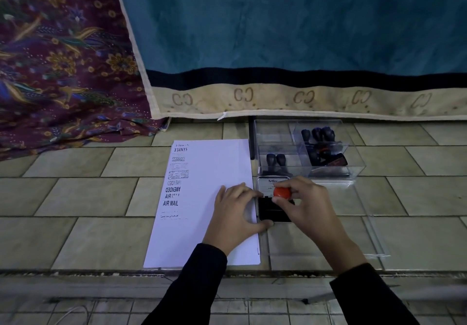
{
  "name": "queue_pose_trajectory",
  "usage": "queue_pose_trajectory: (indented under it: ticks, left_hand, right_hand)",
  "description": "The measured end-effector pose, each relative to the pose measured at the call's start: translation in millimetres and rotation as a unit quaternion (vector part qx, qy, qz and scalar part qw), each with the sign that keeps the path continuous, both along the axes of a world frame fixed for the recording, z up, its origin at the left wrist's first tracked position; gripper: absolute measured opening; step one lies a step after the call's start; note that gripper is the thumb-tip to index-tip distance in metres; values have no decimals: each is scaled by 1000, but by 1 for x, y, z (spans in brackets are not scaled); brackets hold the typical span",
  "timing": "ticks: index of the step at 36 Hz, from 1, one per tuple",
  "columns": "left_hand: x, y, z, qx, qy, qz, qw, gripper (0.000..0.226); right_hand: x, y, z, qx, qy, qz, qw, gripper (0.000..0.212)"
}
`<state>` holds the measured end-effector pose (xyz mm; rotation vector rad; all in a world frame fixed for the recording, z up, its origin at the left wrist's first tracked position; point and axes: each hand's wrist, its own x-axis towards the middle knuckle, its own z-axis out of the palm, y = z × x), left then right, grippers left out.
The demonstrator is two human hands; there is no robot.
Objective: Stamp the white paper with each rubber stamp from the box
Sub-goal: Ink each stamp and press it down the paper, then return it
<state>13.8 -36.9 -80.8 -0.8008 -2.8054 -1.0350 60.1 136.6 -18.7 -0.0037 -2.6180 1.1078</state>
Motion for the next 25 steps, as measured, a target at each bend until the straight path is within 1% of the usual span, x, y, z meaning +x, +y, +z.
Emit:
queue_pose_trajectory:
  ticks: [5, 8, 11, 15, 20, 25]
  left_hand:
    - [0, 0, -1, -3, 1, 0, 1000, 64]
    - [0, 0, -3, -6, 6, 0, 1000, 66]
    - [2, 0, -5, -7, 8, 2, 1000, 66]
    - [2, -1, -7, -1, 11, 5, 1000, 65]
    - [3, -1, -7, 5, 22, 6, 1000, 63]
    - [3, -1, -6, 5, 19, 7, 1000, 63]
  right_hand:
    - [1, 3, -1, -36, -32, 2, 999, 30]
    - [4, 2, -2, -44, -27, -7, 999, 31]
    - [2, -1, -1, -43, -19, -20, 999, 31]
    - [5, 1, 1, -40, -33, -3, 999, 32]
    - [3, -4, 3, -18, -12, 7, 1000, 30]
    - [0, -8, 0, -13, -16, 11, 1000, 30]
